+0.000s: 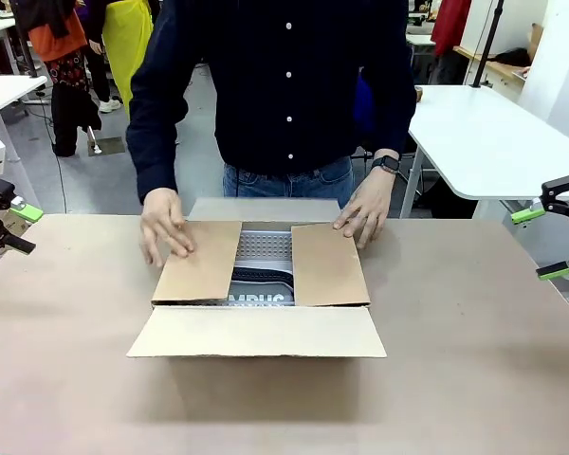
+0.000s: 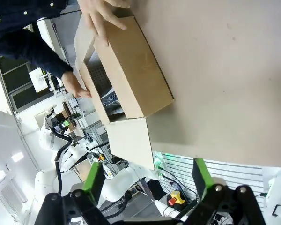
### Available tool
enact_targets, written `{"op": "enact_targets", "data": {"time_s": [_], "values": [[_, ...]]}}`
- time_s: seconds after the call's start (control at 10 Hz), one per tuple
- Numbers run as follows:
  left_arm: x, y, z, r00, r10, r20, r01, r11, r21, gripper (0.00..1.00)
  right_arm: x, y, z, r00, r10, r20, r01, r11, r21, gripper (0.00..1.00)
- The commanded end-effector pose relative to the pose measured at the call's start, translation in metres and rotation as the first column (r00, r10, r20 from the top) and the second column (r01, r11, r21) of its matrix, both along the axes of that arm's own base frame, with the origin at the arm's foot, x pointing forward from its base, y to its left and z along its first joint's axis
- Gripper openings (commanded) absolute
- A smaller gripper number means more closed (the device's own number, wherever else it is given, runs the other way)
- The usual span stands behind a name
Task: Pack the gift set into the box.
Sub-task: Press and hold the closed box until the human finishes sealing it.
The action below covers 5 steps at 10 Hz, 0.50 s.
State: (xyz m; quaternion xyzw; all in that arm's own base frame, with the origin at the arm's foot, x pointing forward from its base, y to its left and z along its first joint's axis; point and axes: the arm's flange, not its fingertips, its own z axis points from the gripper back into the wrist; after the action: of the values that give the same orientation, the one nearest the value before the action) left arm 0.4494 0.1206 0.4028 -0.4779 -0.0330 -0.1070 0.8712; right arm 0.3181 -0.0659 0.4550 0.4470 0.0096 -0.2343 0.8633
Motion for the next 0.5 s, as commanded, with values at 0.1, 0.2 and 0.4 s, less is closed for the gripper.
{"op": "enact_targets", "data": {"time_s": [0.1, 0.2, 0.4], "values": [[-0.0017, 0.0000, 0.0000, 1.000, 0.005, 0.006, -0.005, 1.000, 0.003, 1.00, -0.0019, 0.0004, -0.0023, 1.000, 0.010, 0.015, -0.010, 1.000, -0.002, 1.00], [-0.0017, 0.0000, 0.0000, 1.000, 0.005, 0.006, -0.005, 1.000, 0.003, 1.00, -0.0019, 0.0004, -0.0023, 1.000, 0.010, 0.015, -0.010, 1.000, -0.002, 1.00], [-0.0017, 0.0000, 0.0000, 1.000, 0.005, 0.006, -0.005, 1.000, 0.003, 1.00, -0.0019, 0.0004, -0.0023, 1.000, 0.010, 0.015, -0.010, 1.000, -0.002, 1.00]]}}
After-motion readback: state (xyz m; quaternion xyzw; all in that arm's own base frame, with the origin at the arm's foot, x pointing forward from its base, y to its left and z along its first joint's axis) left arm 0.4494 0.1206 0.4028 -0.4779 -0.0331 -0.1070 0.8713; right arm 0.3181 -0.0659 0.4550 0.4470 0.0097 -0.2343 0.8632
